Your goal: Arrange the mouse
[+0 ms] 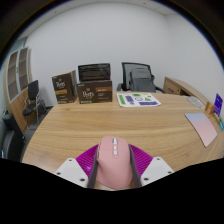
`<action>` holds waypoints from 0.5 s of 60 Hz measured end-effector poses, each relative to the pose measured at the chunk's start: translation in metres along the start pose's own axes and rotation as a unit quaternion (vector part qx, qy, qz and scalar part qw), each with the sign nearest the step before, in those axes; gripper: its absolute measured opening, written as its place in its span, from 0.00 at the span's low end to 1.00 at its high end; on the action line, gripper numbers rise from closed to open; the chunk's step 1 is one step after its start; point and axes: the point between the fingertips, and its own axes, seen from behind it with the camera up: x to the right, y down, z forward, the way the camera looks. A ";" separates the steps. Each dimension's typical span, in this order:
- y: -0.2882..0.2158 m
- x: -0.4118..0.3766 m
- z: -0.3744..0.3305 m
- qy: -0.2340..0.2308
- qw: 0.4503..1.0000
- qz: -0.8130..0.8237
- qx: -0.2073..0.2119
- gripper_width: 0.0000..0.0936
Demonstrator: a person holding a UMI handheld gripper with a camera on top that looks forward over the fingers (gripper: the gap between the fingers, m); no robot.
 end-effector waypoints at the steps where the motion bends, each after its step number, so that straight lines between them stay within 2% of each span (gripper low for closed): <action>1: 0.000 0.000 0.000 0.001 1.000 0.000 0.000 0.55; 17: 0.002 0.002 0.003 0.009 1.000 0.000 -0.009 0.46; 24: 0.003 0.000 0.001 -0.002 1.000 -0.006 -0.019 0.46; 28: -0.001 -0.004 -0.005 -0.025 0.999 0.000 -0.035 0.46; 30: -0.013 -0.003 -0.010 -0.035 0.999 0.006 -0.029 0.46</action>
